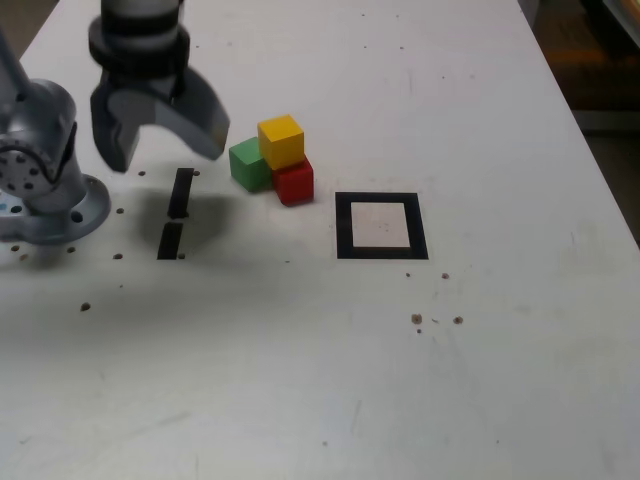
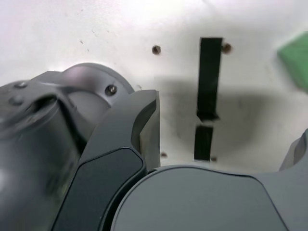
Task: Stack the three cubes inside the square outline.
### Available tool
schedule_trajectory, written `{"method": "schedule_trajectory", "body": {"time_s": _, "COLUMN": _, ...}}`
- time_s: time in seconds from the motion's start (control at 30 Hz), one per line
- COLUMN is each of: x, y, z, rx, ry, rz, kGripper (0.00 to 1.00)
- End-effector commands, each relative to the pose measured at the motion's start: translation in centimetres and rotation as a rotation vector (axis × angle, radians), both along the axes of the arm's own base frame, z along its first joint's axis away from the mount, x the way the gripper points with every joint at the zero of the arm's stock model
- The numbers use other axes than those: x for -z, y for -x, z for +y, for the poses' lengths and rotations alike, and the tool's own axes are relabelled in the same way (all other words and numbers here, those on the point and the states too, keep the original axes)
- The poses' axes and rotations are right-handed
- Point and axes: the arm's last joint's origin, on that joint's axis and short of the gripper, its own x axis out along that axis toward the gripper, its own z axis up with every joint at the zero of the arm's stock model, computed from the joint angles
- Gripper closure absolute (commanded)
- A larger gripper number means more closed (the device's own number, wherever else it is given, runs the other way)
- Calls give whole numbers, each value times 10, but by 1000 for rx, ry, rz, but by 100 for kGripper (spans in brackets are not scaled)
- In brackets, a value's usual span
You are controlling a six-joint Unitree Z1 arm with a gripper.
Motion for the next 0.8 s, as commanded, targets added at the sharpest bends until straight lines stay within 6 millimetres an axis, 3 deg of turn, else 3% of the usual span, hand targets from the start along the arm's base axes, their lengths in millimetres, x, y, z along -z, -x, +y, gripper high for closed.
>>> {"method": "schedule_trajectory", "body": {"time_s": 0.0, "x": -28, "y": -17, "z": -1, "rx": 9, "ry": -1, "rz": -75, "kGripper": 1}}
{"method": "schedule_trajectory", "body": {"time_s": 0.17, "x": -79, "y": -42, "z": 0, "rx": 1, "ry": -33, "rz": -169, "kGripper": 3}}
{"method": "schedule_trajectory", "body": {"time_s": 0.3, "x": -94, "y": -64, "z": 2, "rx": -37, "ry": -58, "rz": -205, "kGripper": 4}}
{"method": "schedule_trajectory", "body": {"time_s": 0.53, "x": -74, "y": -117, "z": 6, "rx": -139, "ry": -70, "rz": -148, "kGripper": 4}}
{"method": "schedule_trajectory", "body": {"time_s": 0.77, "x": -39, "y": -124, "z": 23, "rx": -234, "ry": -47, "rz": -47, "kGripper": 5}}
